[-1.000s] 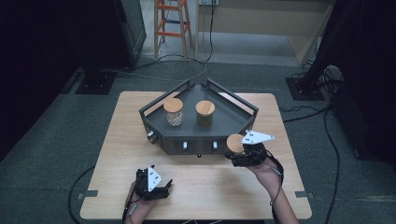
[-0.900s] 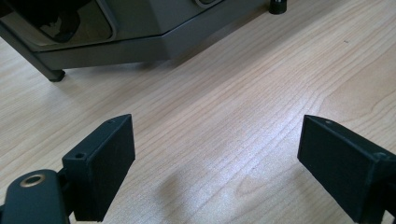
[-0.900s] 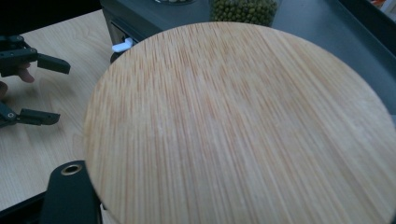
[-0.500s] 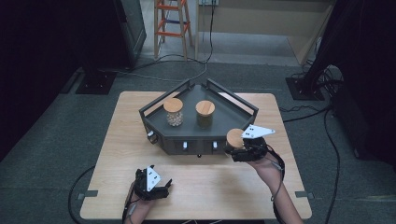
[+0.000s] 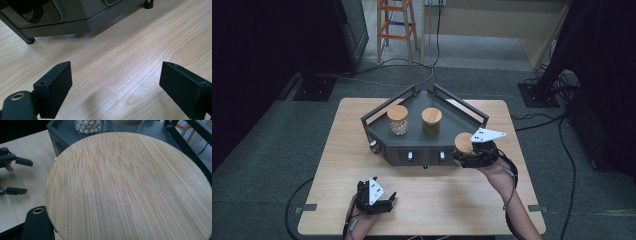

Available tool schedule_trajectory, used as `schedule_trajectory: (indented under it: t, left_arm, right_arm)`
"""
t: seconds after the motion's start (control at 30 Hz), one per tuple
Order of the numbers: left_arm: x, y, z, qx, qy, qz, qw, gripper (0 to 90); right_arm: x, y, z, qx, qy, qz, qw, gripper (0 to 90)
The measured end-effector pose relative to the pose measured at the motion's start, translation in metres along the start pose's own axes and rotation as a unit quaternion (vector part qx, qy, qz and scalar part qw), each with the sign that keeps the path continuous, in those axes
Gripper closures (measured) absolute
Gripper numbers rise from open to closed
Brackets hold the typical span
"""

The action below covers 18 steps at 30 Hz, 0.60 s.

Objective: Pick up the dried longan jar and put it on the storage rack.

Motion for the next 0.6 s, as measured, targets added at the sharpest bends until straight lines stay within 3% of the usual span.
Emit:
schedule_trajectory:
  t: [0.6]
  left_arm:
    - [0.000, 0.000, 0.000, 0.001, 0.000, 0.002, 1.0000, 11.1]
  right_arm:
    - [-0.013, 0.013, 0.003, -0.005, -0.009, 0.016, 0.9998, 25.5]
Point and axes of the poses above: each handheld gripper's, and its own axes: z roughly forward along the jaws, y roughly out of its top, x roughly to its left, the point moved 5 cm from there along z, roughly forward along the jaws, and after that the axes turned 2 degrees about -x, right-handed, at the moved point
